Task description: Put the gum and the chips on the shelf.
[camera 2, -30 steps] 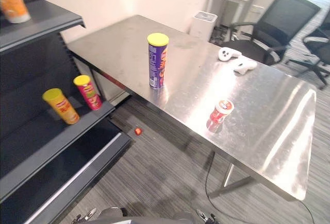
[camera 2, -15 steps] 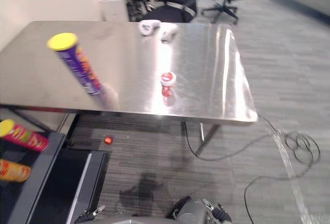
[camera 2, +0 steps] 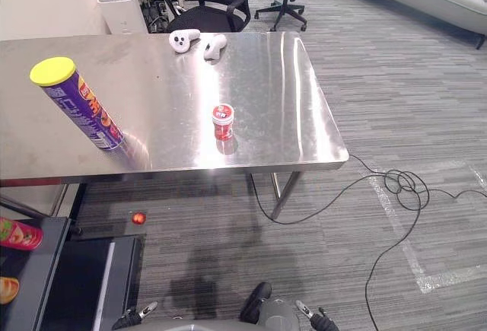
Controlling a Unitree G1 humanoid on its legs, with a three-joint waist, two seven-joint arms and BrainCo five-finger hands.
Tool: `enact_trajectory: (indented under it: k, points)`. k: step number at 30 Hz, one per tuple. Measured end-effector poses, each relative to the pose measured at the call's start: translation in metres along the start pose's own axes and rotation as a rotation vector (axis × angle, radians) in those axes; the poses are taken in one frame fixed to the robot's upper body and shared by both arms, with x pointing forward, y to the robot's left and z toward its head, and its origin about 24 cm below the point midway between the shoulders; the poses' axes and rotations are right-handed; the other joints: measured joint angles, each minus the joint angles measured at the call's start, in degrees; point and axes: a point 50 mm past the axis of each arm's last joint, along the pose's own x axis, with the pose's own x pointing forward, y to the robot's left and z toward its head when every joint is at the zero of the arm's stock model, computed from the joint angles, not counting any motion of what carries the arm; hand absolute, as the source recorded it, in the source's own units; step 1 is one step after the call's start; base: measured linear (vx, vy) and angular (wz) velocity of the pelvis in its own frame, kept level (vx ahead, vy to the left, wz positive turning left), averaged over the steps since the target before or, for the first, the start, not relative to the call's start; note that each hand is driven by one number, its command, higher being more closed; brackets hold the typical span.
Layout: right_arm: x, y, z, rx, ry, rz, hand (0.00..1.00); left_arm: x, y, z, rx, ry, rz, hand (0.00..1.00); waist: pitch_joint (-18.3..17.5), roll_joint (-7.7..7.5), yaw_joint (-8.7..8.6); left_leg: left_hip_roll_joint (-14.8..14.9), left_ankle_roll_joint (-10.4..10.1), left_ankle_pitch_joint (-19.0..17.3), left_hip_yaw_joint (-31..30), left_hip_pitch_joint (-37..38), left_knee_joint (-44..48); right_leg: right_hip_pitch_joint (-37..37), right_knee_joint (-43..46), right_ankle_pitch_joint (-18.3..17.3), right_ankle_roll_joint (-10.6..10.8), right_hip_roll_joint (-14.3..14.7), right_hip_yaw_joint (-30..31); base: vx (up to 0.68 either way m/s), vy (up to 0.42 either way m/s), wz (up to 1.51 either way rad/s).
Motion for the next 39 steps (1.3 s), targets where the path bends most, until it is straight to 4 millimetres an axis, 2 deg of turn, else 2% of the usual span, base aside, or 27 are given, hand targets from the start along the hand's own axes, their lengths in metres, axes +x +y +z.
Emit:
enact_trajectory:
  k: [4,7,8,10,11,14,15,16,17,19,26,30,35,39]
  points:
    - [-0.002,-0.012,-0.001,0.157,-0.016,-0.073,0.0,0.0,-0.002,-0.002,-0.013,0.004,0.002,0.0,-0.56,0.78,0.51,-0.39,0.06,0.08,-0.07,0.43,0.86,1.51,-3.15,1.44,-0.19,0.71,1.11,0.01,0.043,-0.13]
    - [-0.006,-0.037,0.0,0.35,-0.04,-0.198,0.0,-0.001,-0.002,-0.004,-0.054,0.009,0.015,0.0,-1.43,1.13,0.44,-0.62,0.05,0.23,-0.42,1.04,0.82,2.91,-5.24,2.42,-0.04,1.25,1.26,0.02,0.042,-0.01]
    - [-0.007,-0.048,0.005,0.406,-0.06,-0.239,0.0,-0.001,0.001,-0.005,-0.074,0.012,0.029,0.0,-1.99,1.29,0.16,-0.69,0.04,0.25,-0.42,1.03,0.72,3.5,-6.77,3.38,0.11,1.77,1.28,0.02,0.032,-0.02]
    - [-0.008,-0.068,0.023,0.511,-0.115,-0.306,0.0,-0.002,0.006,-0.006,-0.078,0.013,0.043,0.0,-2.2,1.14,-0.67,-0.87,0.03,0.25,-0.43,1.06,0.69,4.05,-8.27,4.4,0.44,2.08,1.32,0.02,0.04,-0.03]
    - [-0.011,-0.083,0.038,0.576,-0.167,-0.349,0.0,-0.002,0.007,-0.006,-0.08,0.014,0.046,0.0,-2.32,1.08,-0.8,-1.01,0.03,0.26,-0.42,1.12,0.7,4.29,-8.94,4.82,0.59,2.2,1.49,0.01,0.061,-0.06]
    - [-0.02,-0.114,0.075,0.675,-0.295,-0.421,0.0,-0.002,0.008,-0.007,-0.074,0.025,0.042,0.0,-2.7,0.55,-0.96,-1.21,-0.15,0.36,-0.44,1.71,0.68,4.94,-9.54,5.1,0.72,2.29,1.9,0.02,0.067,-0.06]
    - [-0.022,-0.118,0.083,0.687,-0.321,-0.424,0.0,-0.002,0.009,-0.006,-0.073,0.025,0.042,0.0,-2.88,0.52,-0.99,-1.23,-0.2,0.39,-0.44,1.76,0.68,4.94,-9.54,5.11,0.73,2.29,2.01,0.01,0.069,-0.1]
    - [-0.024,-0.123,0.102,0.706,-0.373,-0.424,0.0,-0.002,0.01,-0.006,-0.066,0.023,0.044,0.0,-3.27,0.47,-1.24,-1.29,-0.29,0.44,-0.43,1.81,0.66,4.81,-9.52,5.14,0.76,2.29,2.36,0.0,0.041,-0.09]
    - [-0.025,-0.123,0.11,0.707,-0.39,-0.422,0.0,-0.002,0.01,-0.005,-0.063,0.023,0.044,0.0,-3.2,0.2,-1.39,-1.3,-0.29,0.44,-0.45,1.81,0.68,4.8,-9.51,5.15,0.75,2.3,2.44,0.0,0.049,-0.07]
    - [-0.026,-0.12,0.139,0.715,-0.451,-0.406,0.0,-0.002,0.013,-0.005,-0.052,0.024,0.049,0.0,-3.58,0.26,-2.4,-1.34,-0.29,0.44,-0.45,1.84,0.67,4.75,-9.44,5.15,0.75,2.29,2.59,-0.01,0.051,-0.03]
    - [-0.035,-0.12,0.191,0.632,-0.548,-0.403,0.0,-0.003,0.017,-0.006,-0.047,0.028,0.058,0.0,-3.71,0.13,-2.64,-1.46,-0.29,0.44,-0.49,2.14,0.65,4.71,-9.03,5.15,0.76,2.18,3.01,-0.01,0.054,-0.02]
    - [-0.044,-0.113,0.225,0.519,-0.617,-0.406,0.0,-0.004,0.019,-0.01,-0.046,0.036,0.063,0.0,-4.11,-0.03,-3.74,-1.54,-0.28,0.44,-0.54,2.15,0.46,4.41,-8.62,5.15,0.76,2.05,3.17,-0.03,0.048,-0.01]
    - [-0.05,-0.103,0.247,0.345,-0.677,-0.407,0.0,-0.005,0.019,-0.015,-0.021,0.051,0.058,0.0,-5.9,-0.32,-3.78,-1.55,-0.26,0.45,-0.53,2.2,-0.23,3.79,-8.29,5.15,0.75,2.23,3.61,-0.03,0.031,-0.04]
    - [-0.048,-0.098,0.248,0.278,-0.671,-0.388,0.0,-0.006,0.019,-0.017,-0.02,0.056,0.059,0.0,-6.1,-0.28,-3.73,-1.63,-0.25,0.45,-0.56,2.53,-0.38,3.79,-7.91,5.15,0.75,2.13,3.85,-0.03,0.02,-0.01]
